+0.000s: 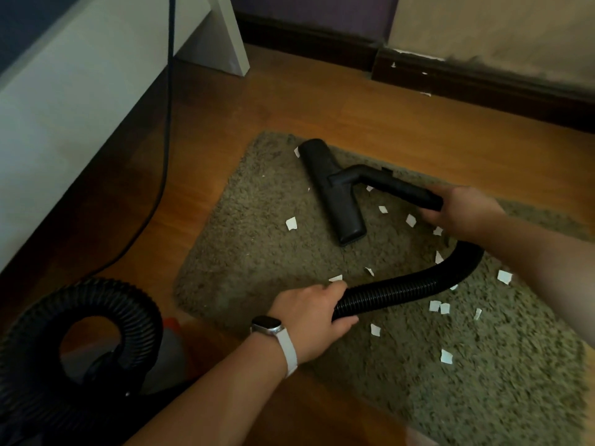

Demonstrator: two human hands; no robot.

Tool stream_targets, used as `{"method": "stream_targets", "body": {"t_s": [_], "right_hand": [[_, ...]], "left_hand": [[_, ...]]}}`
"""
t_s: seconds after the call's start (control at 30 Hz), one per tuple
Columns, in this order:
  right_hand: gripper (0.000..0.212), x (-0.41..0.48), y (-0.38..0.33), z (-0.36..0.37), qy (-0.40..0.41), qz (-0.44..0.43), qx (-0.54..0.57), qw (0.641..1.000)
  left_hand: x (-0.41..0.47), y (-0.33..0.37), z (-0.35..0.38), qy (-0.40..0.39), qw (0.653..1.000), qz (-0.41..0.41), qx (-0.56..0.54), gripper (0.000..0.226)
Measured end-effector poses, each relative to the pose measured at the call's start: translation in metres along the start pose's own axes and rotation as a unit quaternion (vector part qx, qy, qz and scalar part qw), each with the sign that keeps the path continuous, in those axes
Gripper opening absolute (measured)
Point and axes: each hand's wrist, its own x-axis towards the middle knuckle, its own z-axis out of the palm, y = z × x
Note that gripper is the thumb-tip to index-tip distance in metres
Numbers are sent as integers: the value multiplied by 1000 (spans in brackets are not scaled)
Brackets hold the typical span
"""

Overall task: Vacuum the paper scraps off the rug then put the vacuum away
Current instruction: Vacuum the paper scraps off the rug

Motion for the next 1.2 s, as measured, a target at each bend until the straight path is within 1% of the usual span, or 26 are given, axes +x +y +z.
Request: {"method": "stream_targets", "body": {"t_s": [0.1,0.23,0.43,0.6,0.77,0.97,1.2], "right_hand": [[35,1,-1,6,19,-1,1,1000],[25,2,-17,9,32,-29,38,998],[29,25,-59,-8,49,-60,49,996],[23,48,-87,-18,45,-68,43,996],[27,52,-81,-12,19,-28,30,999],[30,42,-51,2,-10,14,68,998],[28,27,-32,9,9,45,80,996]], "left_hand": [[-1,-2,3,-8,1000,-25,-9,45],[-8,-15,5,-1,998,-59,-21,44],[-23,-34,-1,63,997,-33,-15,55],[-26,-40,-5,80,996,-25,-29,56],[-24,-46,-6,77,996,-36,-40,55],[-22,-44,-5,55,997,-30,-38,56],[-19,-41,-7,56,998,-11,-29,54]]}}
